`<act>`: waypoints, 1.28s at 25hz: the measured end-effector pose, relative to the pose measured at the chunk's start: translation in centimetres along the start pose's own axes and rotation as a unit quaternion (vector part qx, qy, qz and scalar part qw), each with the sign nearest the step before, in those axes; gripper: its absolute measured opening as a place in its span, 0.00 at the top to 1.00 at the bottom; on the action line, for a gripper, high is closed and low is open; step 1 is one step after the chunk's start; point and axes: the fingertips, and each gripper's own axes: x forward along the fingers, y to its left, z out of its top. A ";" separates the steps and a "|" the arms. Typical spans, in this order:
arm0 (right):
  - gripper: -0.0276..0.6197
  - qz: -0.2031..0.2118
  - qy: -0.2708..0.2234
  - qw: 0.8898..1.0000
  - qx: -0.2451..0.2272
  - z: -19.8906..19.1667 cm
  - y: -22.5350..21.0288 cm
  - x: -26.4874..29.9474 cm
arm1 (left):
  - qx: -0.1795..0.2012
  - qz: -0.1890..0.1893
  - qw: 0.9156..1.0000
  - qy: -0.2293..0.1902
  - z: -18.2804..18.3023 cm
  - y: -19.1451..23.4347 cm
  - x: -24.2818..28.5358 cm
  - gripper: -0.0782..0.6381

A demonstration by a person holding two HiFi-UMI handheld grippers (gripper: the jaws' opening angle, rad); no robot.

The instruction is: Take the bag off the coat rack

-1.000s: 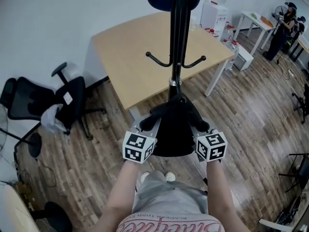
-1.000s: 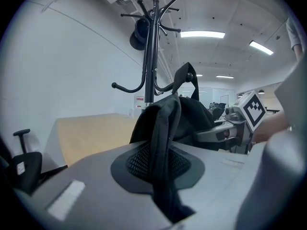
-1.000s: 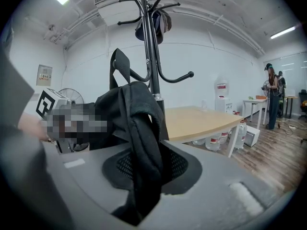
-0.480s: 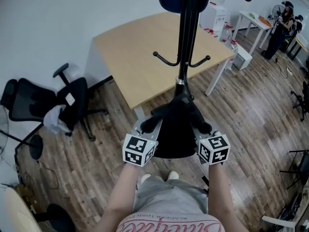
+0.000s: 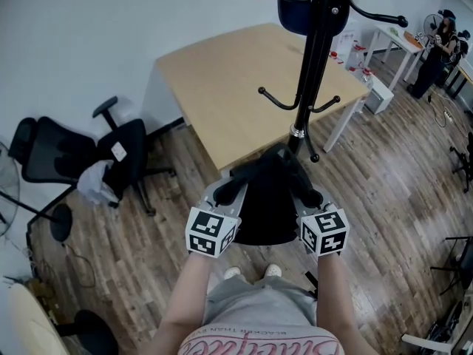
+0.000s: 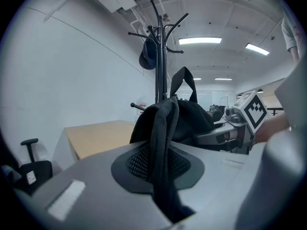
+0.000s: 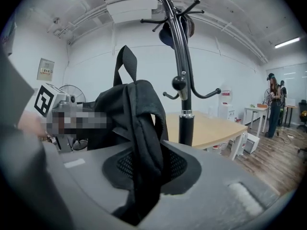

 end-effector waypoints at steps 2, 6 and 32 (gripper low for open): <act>0.83 0.004 -0.002 1.000 -0.007 0.7 0.8 0.6 | 0.002 0.007 1.000 -0.004 0.4 0.9 -0.5 0.81; 0.83 0.009 -0.014 1.000 -0.021 2.6 1.9 1.2 | 0.010 0.022 1.000 -0.018 1.8 2.3 -1.6 0.81; 0.84 0.005 -0.161 0.981 -0.111 17.9 6.8 0.0 | 0.102 0.093 0.975 -0.177 15.7 6.3 -8.3 0.81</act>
